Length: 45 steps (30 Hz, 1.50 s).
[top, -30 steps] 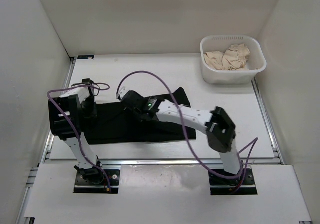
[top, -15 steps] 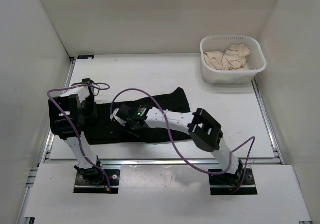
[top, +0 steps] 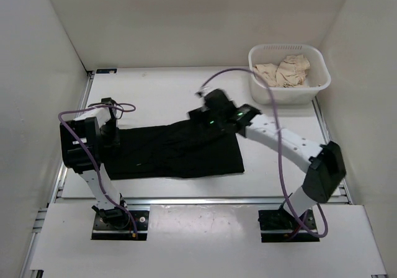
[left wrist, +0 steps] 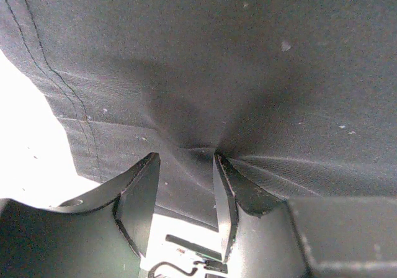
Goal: Fold and stack the trousers
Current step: Fold the trousers
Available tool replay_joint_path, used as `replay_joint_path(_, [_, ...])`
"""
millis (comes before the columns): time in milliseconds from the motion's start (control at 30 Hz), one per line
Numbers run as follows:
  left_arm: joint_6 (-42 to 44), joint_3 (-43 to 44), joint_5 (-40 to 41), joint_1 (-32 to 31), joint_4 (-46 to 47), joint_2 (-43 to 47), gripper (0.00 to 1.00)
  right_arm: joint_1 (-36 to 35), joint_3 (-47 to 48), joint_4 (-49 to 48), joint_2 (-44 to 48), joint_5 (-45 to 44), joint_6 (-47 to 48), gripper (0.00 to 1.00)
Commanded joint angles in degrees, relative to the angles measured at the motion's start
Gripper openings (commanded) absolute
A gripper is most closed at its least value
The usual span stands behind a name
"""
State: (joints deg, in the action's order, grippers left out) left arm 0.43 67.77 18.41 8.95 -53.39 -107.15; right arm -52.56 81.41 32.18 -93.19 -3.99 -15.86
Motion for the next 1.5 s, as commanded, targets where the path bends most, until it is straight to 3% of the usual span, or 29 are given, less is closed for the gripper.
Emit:
replay_joint_path(0, [-0.4, 0.3, 0.2, 0.6, 0.9, 0.6, 0.52, 11.7, -8.9, 1.9, 0.6, -2.3, -15.0, 0.99])
replay_joint_path(200, [-0.4, 2.0, -0.8, 0.6, -0.1, 1.8, 0.53, 23.2, -16.1, -1.4, -2.1, -2.0, -14.6, 0.99])
replay_joint_path(400, [-0.4, 2.0, -1.9, 0.6, -1.2, 4.5, 0.54, 25.1, -20.4, -11.7, -7.9, 7.6, -16.6, 0.91])
replay_joint_path(500, [-0.4, 3.7, -3.0, 1.2, -1.9, 7.0, 0.60, 25.1, -22.0, -13.6, -9.6, 9.7, -18.0, 0.49])
replay_joint_path(533, [-0.4, 4.2, -3.7, 1.2, -2.6, 8.4, 0.62, 25.7, -22.8, -13.6, -9.6, 10.2, -18.7, 0.17])
replay_joint_path(567, [-0.4, 4.7, -4.4, 1.8, -3.3, 9.2, 0.67, 26.6, -23.4, -13.6, -9.6, 10.8, -18.7, 0.05])
replay_joint_path(600, [-0.4, 5.5, -4.4, 1.8, -3.3, 10.0, 0.69, 27.3, -24.1, -13.6, -7.6, 10.8, -18.7, 0.00])
replay_joint_path(767, [-0.4, 3.2, -5.0, 1.3, -3.9, 11.3, 0.71, 35.3, -27.0, -7.6, 6.6, 6.4, -19.2, 0.00])
replay_joint_path(867, [-0.4, 0.8, -6.1, -2.3, -3.4, 10.1, 0.71, 36.6, -20.5, 0.4, 10.7, -1.2, -13.9, 0.00])
replay_joint_path(933, [-0.4, -0.3, -7.2, -3.8, -2.5, 7.9, 0.71, 33.7, -10.5, 9.2, 10.7, -4.4, -11.3, 0.00])
replay_joint_path(1033, [-0.4, 2.3, -14.5, -7.7, -2.8, 4.4, 0.71, 24.8, 1.8, 16.8, 7.1, -9.4, -10.8, 0.00])
replay_joint_path(1133, [-0.4, 6.8, -23.0, -14.3, -4.6, 0.7, 0.72, 15.4, 10.4, 22.4, -1.8, -8.5, -11.6, 0.00])
replay_joint_path(1267, [-0.4, 9.5, -21.4, -17.7, -4.6, -6.4, 0.72, 4.6, 30.6, 27.9, -20.1, -3.8, -14.1, 0.00])
replay_joint_path(1333, [-0.4, 10.0, -23.7, -17.7, -4.6, -8.4, 0.65, -0.4, 47.6, 31.4, -30.5, -0.9, -13.0, 0.00])
replay_joint_path(1433, [-0.4, 10.5, -26.8, -17.7, -4.1, -11.8, 0.47, -3.1, 58.8, 30.8, -39.2, 5.5, -9.6, 0.00])
replay_joint_path(1467, [-0.4, 10.5, -27.4, -17.7, -4.1, -12.6, 0.26, -3.6, 58.0, 29.4, -39.3, 8.6, -8.8, 0.00])
